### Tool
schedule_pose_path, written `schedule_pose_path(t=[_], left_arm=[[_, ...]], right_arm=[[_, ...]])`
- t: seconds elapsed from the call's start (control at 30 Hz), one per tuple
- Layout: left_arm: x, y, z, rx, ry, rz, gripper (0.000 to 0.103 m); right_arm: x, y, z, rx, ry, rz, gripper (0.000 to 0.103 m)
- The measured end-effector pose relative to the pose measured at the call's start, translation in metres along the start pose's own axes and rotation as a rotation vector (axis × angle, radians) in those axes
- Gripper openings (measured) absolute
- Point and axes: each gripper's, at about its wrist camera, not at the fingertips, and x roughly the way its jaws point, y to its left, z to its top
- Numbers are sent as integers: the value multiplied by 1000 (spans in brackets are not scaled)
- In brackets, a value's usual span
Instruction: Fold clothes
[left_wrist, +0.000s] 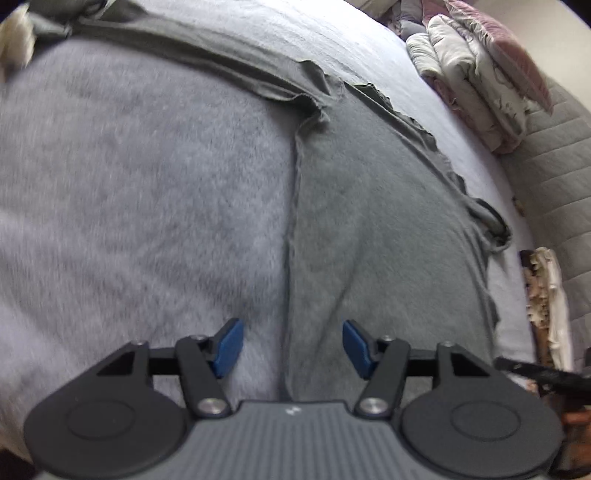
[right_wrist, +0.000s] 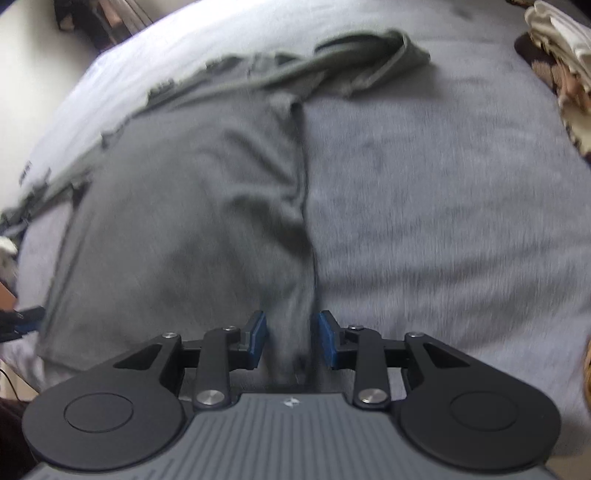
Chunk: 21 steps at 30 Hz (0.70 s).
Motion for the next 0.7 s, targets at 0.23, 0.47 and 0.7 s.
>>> schedule_pose_path(t=[0.23, 0.47, 0.7], left_arm=[[-19, 3, -13, 7, 2, -29, 1], [-12, -1, -15, 66, 51, 25, 1], [-17, -15, -9, 136, 31, 92, 27]], right_arm=[[-31, 7, -7, -5, -70, 18, 6], [-26, 9, -10, -47, -17, -44, 6], [-8, 10, -14, -78, -12, -82, 15]])
